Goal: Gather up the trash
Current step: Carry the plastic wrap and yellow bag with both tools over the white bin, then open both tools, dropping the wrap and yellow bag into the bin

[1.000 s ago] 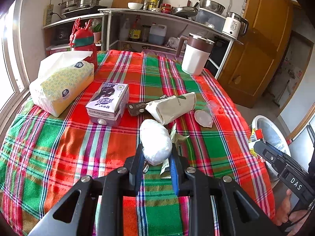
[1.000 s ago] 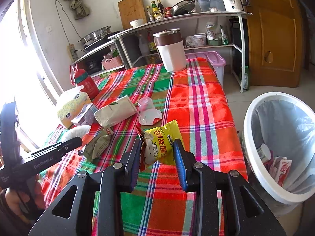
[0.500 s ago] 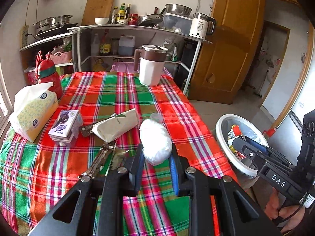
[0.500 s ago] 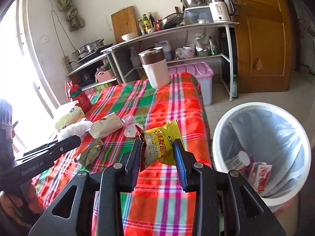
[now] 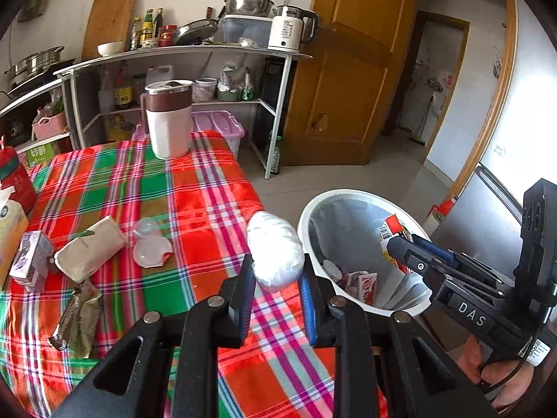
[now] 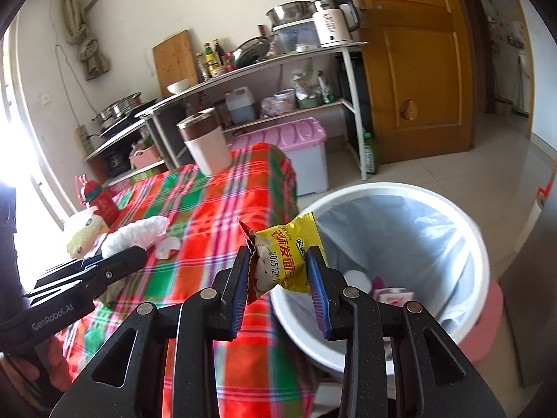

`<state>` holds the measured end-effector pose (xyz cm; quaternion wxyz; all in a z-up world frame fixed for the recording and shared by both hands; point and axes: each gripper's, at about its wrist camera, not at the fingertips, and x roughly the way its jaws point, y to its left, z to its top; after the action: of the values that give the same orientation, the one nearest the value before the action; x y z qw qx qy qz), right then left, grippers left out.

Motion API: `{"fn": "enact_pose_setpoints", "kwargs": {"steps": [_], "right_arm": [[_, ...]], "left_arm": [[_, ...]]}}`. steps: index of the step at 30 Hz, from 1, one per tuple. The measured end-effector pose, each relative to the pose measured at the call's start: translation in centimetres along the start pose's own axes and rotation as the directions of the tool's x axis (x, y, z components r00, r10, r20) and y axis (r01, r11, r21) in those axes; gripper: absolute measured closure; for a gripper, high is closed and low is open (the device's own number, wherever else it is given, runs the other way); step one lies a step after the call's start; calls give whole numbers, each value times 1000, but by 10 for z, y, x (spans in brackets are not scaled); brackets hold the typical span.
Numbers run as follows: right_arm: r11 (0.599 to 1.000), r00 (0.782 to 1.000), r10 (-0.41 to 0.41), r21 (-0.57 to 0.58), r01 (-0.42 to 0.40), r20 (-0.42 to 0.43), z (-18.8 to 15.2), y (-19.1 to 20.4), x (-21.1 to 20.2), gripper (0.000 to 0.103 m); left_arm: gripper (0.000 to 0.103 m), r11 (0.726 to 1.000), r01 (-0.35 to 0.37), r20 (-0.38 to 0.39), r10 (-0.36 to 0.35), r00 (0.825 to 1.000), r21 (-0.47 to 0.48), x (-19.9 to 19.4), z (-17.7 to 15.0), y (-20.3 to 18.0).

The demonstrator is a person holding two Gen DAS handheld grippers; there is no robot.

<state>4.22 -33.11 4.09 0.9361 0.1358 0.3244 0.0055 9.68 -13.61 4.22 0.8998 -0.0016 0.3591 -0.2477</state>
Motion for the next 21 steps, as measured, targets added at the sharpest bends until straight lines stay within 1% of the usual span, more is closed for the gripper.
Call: {"fn": "enact_pose_setpoints", "kwargs": {"steps": [8,14,18,21], "right_arm": [[996,997,-78,43,79,-27,-1,-47,-1,69],[991,991,-121,43,123,-55,-3,-64,7,69],[989,987,-140,42,144,-84,-3,-75,17,69],[986,982,-163,21,166,-100,-4,-77,23,69]], "left_arm": [[78,996,55,-55,-51,997,65,31,0,-47],[78,992,72,-87,-63,994,101,48,-2,-70],[78,992,65,-108,-53,993,109,60,-3,-77],[78,992,68,-116,-56,992,106,64,-4,-81]]}}
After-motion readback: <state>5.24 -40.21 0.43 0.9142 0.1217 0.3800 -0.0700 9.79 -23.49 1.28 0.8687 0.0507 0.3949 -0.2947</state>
